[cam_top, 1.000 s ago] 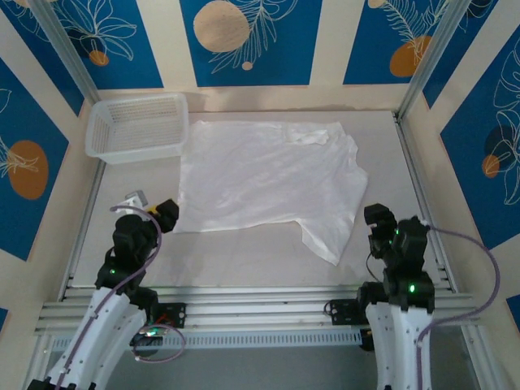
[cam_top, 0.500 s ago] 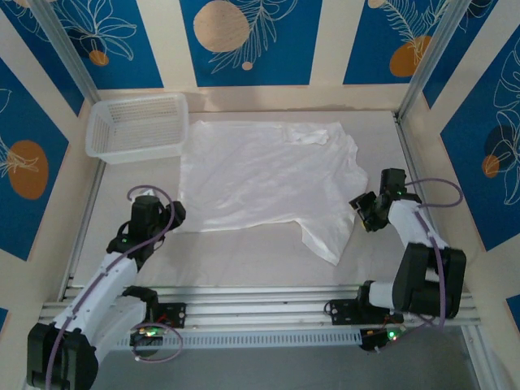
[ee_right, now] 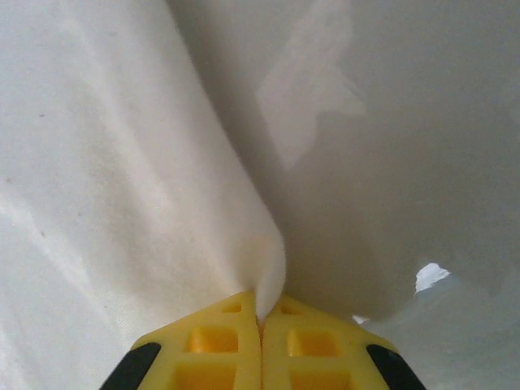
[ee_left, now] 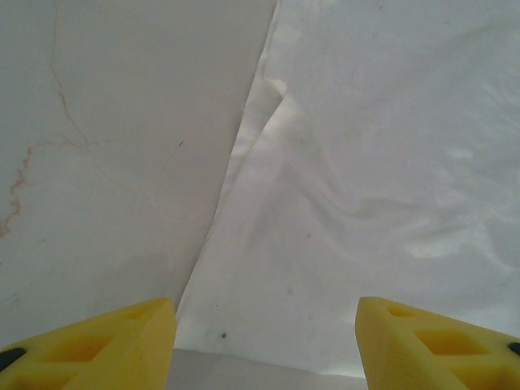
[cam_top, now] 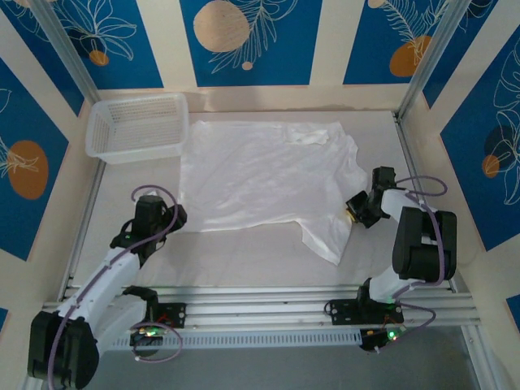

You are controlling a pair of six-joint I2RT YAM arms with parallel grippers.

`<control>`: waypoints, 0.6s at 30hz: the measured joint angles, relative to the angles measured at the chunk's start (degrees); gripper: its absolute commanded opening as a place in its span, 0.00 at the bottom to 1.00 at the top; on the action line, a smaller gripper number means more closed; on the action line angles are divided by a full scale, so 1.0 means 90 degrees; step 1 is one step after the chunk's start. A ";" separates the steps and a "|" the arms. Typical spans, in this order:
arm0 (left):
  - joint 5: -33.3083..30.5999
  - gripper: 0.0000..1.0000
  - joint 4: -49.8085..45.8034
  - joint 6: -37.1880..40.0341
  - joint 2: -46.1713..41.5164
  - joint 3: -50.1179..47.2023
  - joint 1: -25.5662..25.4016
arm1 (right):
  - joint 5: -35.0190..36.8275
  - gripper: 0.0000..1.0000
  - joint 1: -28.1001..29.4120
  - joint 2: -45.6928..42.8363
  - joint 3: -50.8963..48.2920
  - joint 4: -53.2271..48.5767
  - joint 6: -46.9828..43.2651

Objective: Fold the inside-out t-shirt

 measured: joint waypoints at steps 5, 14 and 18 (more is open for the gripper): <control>0.0085 0.52 -0.0299 -0.0197 0.1035 0.0272 0.0000 | 0.0163 0.06 0.0044 -0.1331 -0.0357 -0.0080 0.0102; 0.0493 0.48 -0.0163 -0.0646 0.1999 0.0333 0.0000 | 0.0255 0.06 0.0063 -0.2324 -0.0646 -0.0330 0.0163; 0.0114 0.48 -0.0223 -0.0857 0.2008 0.0355 0.0000 | 0.0255 0.06 0.0063 -0.2324 -0.0697 -0.0362 0.0168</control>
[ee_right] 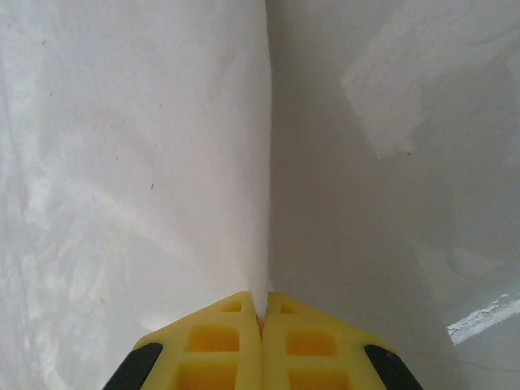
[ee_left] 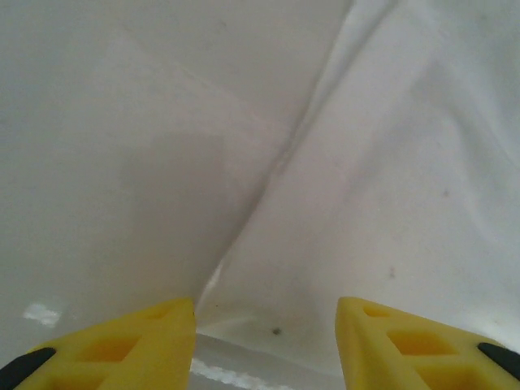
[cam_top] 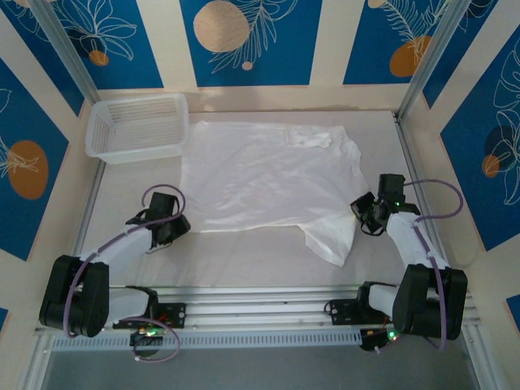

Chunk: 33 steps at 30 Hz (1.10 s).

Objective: Fold the inside-out t-shirt

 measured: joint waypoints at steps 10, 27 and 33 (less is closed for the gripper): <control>-0.0223 0.27 0.0134 -0.0374 0.0097 0.0000 0.0000 | 0.0032 0.06 0.0158 0.0000 0.0000 -0.0005 0.0012; -0.0403 0.00 -0.0833 -0.0401 -0.2074 -0.0515 0.0000 | 0.0529 0.06 -0.0104 -0.1452 -0.1100 -0.0442 0.0607; -0.0306 0.00 -0.1013 -0.0143 -0.2467 -0.0607 0.0000 | 0.0542 0.06 -0.0221 -0.1761 -0.1154 -0.0760 0.0590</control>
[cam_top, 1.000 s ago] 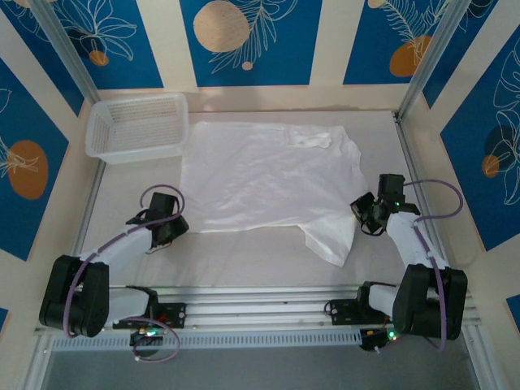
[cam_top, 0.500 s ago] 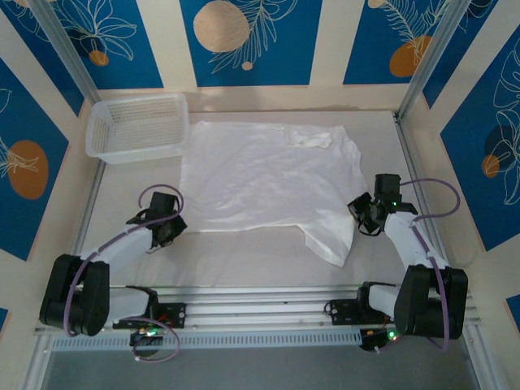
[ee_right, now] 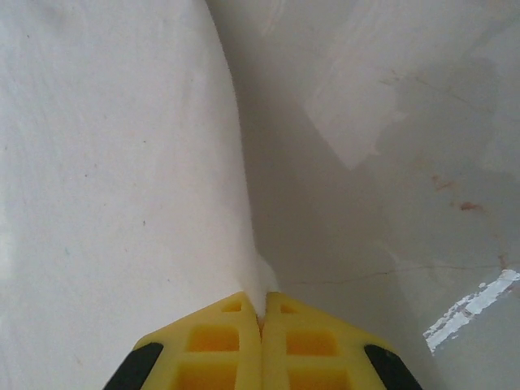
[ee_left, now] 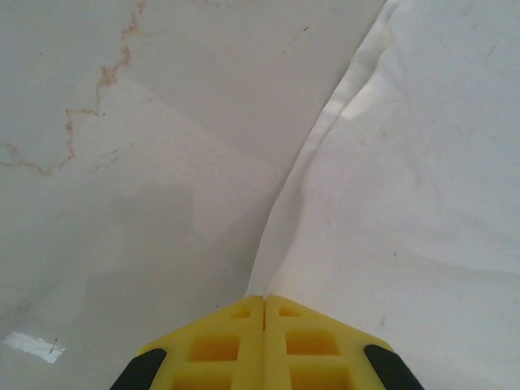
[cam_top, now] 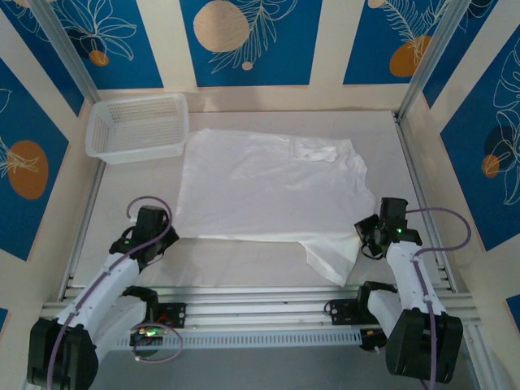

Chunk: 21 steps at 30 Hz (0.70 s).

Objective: Fold the inside-out t-shirt

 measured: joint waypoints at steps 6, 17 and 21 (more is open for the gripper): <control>-0.0036 0.00 0.0119 0.0323 0.0663 0.0797 0.0000 | -0.0007 0.05 0.0000 0.0505 0.0746 -0.0002 -0.0175; -0.0102 0.00 0.1149 0.0826 0.3024 0.2212 0.0000 | 0.0063 0.03 -0.0012 0.2569 0.1931 0.0498 -0.0617; -0.0202 0.00 0.1307 0.0896 0.3696 0.2438 0.0000 | 0.0056 0.03 -0.0012 0.3104 0.2305 0.0551 -0.0729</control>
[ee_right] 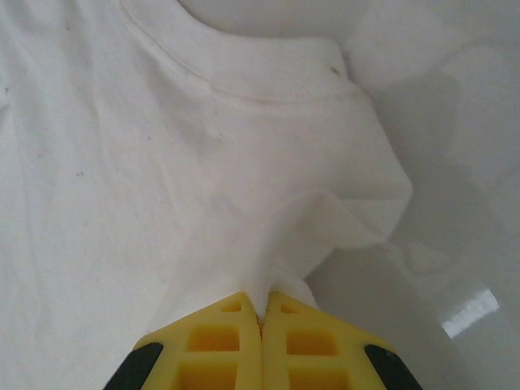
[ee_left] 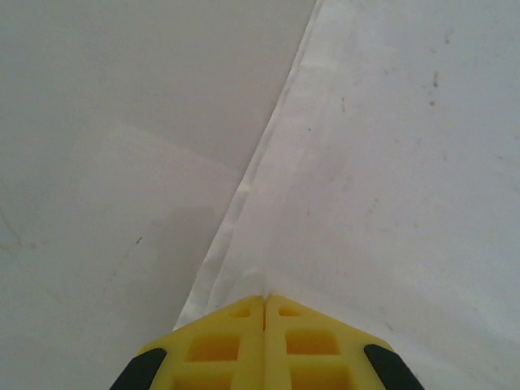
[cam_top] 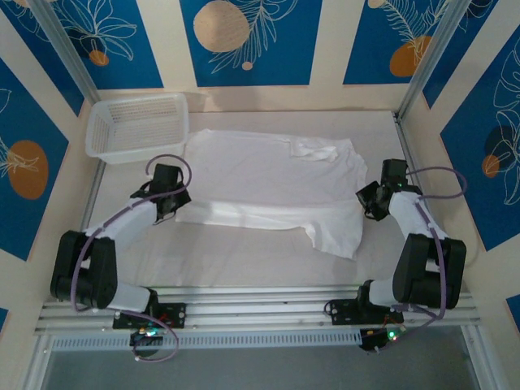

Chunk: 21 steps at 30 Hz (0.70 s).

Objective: Fold the inside-out t-shirt

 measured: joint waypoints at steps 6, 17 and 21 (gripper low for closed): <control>-0.0185 0.00 0.0185 -0.0005 0.0459 0.0090 0.0002 | -0.0024 0.04 0.0002 0.0442 0.0408 0.0117 -0.0109; -0.0231 0.23 0.0410 -0.0063 0.1324 0.0347 0.0134 | -0.0194 0.30 -0.0051 0.1651 0.0998 0.0138 -0.0423; -0.0240 0.43 0.0517 -0.0017 0.1377 0.0517 0.0185 | -0.0311 0.53 -0.0058 0.1809 0.1120 0.0005 -0.0542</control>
